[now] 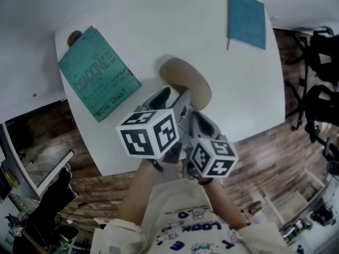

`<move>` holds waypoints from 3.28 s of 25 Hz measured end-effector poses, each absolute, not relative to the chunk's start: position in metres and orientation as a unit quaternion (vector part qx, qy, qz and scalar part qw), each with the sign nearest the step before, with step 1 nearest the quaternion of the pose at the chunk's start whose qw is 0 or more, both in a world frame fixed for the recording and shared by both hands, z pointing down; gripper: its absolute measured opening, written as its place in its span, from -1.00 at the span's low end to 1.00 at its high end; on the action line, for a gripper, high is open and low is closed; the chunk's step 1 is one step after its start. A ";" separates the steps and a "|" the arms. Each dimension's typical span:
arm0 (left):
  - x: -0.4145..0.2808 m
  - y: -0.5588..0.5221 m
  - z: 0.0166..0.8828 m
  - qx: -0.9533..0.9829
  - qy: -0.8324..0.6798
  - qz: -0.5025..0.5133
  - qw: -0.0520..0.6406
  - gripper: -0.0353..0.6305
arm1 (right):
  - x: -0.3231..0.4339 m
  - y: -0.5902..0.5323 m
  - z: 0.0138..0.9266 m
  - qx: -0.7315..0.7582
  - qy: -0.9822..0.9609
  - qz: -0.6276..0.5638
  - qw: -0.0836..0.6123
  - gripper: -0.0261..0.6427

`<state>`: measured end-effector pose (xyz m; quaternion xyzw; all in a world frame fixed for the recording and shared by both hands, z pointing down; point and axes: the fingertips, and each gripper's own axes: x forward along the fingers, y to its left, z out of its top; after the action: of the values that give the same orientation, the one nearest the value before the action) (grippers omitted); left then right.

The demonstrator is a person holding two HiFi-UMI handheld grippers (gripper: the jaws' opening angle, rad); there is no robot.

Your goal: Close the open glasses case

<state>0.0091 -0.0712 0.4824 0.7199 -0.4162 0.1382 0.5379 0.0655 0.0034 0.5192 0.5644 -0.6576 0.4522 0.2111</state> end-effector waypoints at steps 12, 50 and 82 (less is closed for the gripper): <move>0.019 -0.065 0.486 0.642 -0.403 0.030 0.652 -0.12 | 0.073 0.004 0.519 0.525 -0.690 0.438 0.235 -0.92; 0.029 -0.080 0.489 0.676 -0.365 0.065 0.637 -0.10 | 0.133 -0.071 0.505 0.380 -0.787 0.330 0.356 -0.92; 0.081 -0.099 0.483 0.758 -0.138 0.348 0.534 -0.11 | 0.120 -0.183 0.505 0.098 -0.870 0.160 0.456 -0.92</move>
<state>0.0811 -0.0991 0.4835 0.7579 -0.1380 0.3479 0.5343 0.1205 -0.1830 0.5048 0.0977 -0.8699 0.1600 0.4561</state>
